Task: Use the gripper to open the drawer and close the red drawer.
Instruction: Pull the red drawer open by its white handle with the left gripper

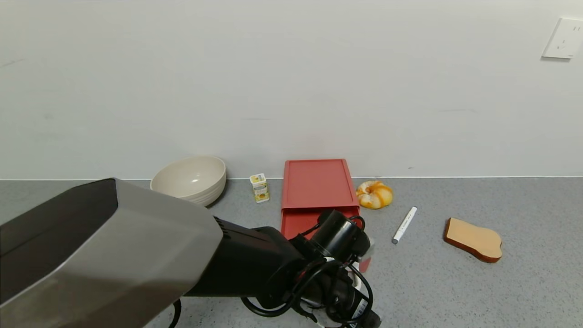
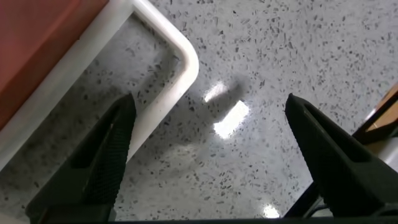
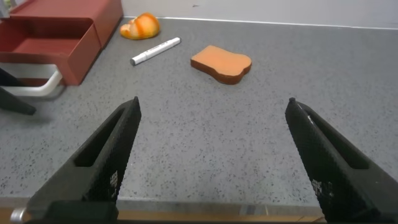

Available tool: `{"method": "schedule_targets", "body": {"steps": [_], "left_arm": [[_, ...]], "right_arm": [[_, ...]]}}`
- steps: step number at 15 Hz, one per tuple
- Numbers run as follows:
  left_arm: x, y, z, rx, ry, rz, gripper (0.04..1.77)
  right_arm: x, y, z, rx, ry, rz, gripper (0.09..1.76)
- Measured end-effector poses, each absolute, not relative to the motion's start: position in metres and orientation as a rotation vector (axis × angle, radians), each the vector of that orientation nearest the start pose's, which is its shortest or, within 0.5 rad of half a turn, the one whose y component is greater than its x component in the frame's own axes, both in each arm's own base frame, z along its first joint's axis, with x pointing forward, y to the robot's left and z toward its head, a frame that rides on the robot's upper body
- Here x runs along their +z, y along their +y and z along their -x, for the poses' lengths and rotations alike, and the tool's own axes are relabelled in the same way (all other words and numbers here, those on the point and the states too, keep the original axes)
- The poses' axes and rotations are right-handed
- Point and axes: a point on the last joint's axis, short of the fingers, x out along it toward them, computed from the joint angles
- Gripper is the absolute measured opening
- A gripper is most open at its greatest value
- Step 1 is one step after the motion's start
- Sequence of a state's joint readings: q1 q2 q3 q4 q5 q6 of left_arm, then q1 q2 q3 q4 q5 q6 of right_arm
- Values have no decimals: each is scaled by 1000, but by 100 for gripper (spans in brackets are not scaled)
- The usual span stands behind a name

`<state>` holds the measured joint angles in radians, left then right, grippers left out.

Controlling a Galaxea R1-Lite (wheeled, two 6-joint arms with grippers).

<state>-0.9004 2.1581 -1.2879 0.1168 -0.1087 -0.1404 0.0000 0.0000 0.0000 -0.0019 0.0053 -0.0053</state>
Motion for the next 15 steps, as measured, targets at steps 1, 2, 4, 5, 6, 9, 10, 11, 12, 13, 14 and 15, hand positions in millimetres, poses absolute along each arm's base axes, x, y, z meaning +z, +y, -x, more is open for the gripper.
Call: {"method": "schedule_targets", "body": {"steps": [1, 2, 4, 5, 6, 9, 10, 11, 12, 13, 14, 15], "left_arm": [[80, -310, -241, -846, 1011, -264, 172], [80, -311, -239, -843, 1008, -263, 172], [81, -314, -237, -839, 1014, -249, 172], [81, -315, -235, -837, 1018, -244, 172], [80, -316, -234, -832, 1018, -243, 172], [79, -318, -231, -822, 1021, -243, 172], [79, -319, -230, -818, 1026, -236, 172], [78, -319, -229, -819, 1032, -236, 172], [78, -319, -228, -820, 1035, -237, 172], [78, -319, -227, -820, 1036, -236, 172], [79, -320, -226, -820, 1038, -234, 172], [78, -320, -225, -817, 1042, -232, 172]], "right_arm": [[76, 0, 23, 6, -2, 5, 171], [76, 0, 23, 6, -1, 6, 171], [76, 0, 23, 6, -1, 5, 171], [76, 0, 23, 5, -2, 5, 171], [76, 0, 23, 5, -2, 6, 171], [76, 0, 23, 6, -1, 7, 171], [76, 0, 23, 6, -1, 7, 171], [76, 0, 23, 5, -1, 7, 171], [76, 0, 23, 5, -1, 7, 171], [76, 0, 23, 5, -1, 7, 171], [76, 0, 23, 6, -1, 7, 171], [76, 0, 23, 5, -1, 7, 171]]}}
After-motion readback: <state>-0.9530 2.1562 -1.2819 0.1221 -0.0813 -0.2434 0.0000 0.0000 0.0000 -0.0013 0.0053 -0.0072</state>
